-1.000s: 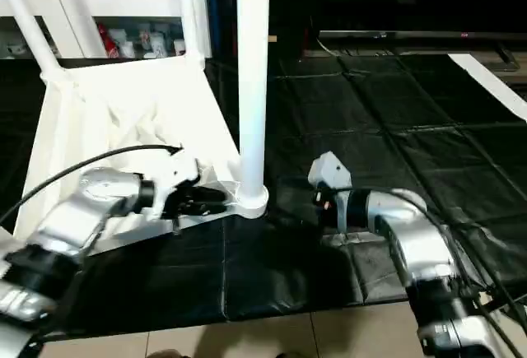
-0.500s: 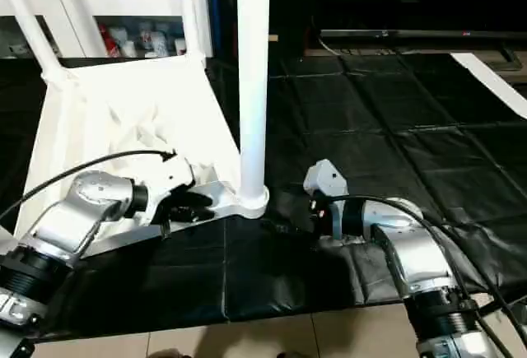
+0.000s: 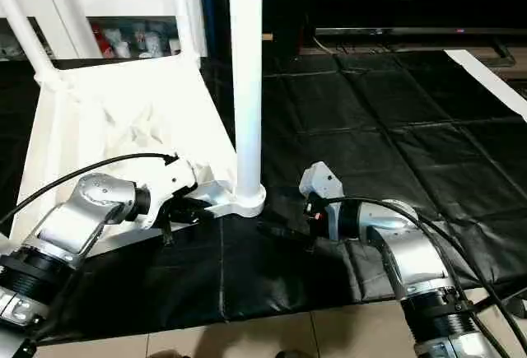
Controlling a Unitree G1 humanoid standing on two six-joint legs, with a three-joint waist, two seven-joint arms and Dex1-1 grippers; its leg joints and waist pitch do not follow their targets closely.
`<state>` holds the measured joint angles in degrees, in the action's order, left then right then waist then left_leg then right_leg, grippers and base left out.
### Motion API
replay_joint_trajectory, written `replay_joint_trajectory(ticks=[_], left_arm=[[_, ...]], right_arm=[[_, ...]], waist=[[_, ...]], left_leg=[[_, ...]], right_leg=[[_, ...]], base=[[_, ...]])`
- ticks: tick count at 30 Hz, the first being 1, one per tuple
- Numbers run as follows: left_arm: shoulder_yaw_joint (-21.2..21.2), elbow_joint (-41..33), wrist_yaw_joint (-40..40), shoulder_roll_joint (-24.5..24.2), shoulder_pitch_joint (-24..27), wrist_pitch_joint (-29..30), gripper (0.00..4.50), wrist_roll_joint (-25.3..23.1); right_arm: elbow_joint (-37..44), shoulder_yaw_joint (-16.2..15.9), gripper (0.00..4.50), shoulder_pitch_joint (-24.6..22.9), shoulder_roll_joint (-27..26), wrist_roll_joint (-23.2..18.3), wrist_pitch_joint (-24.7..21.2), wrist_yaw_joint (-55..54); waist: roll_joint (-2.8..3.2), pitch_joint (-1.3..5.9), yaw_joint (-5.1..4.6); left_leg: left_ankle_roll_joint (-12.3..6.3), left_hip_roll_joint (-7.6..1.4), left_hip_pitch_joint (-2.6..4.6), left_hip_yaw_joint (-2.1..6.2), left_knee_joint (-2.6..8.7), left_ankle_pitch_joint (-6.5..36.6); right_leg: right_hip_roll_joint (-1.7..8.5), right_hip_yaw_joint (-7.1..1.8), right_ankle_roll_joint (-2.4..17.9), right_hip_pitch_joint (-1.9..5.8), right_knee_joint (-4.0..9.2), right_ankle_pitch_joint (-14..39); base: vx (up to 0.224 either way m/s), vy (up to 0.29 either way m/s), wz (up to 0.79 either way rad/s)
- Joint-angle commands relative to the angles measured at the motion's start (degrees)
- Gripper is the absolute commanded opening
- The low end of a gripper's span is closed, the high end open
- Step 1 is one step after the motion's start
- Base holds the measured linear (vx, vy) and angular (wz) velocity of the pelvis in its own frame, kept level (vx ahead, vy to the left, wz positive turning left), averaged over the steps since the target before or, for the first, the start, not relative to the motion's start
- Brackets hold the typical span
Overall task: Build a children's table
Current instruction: Rotate leg to tighten
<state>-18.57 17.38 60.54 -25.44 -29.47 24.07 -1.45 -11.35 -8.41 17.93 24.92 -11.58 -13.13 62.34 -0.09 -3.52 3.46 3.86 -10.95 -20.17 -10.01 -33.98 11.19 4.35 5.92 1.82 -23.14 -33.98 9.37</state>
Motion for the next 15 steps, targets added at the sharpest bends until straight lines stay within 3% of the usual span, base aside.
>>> replay_joint_trajectory(ticks=[1,9,15], left_arm=[[-0.1,0.5,-0.4,-0.2,-0.7,-0.2,0.16,-0.2],[-1.3,-0.8,5.5,-1.1,0.6,-5.5,0.04,2.1],[-3.8,-2.3,11.7,-3.0,1.9,-10.1,0.04,2.9]], right_arm=[[0.6,-0.1,4.5,0.3,0.4,-0.4,0.1,0.1],[-0.6,0.1,4.5,1.5,0.9,-0.3,0.6,0.4],[-2.8,-0.6,4.5,3.5,1.9,0.9,2.4,1.9]], waist=[[0.14,2.93,-0.03],[0.06,3.11,-0.01],[0.3,3.45,0.29]], left_leg=[[-3.13,-2.08,0.02,1.0,4.32,14.8],[-3.1,-2.17,0.06,1.09,4.37,14.5],[-3.1,-2.5,0.13,0.85,4.38,12.1]], right_leg=[[4.2,-3.1,6.6,2.75,5.77,26.4],[4.29,-3.13,6.3,2.72,5.73,26.6],[4.29,-3.42,9.6,2.86,4.71,19.2]], base=[[0.0,0.0,0.0],[0.0,0.0,0.0],[0.0,0.0,0.0]])
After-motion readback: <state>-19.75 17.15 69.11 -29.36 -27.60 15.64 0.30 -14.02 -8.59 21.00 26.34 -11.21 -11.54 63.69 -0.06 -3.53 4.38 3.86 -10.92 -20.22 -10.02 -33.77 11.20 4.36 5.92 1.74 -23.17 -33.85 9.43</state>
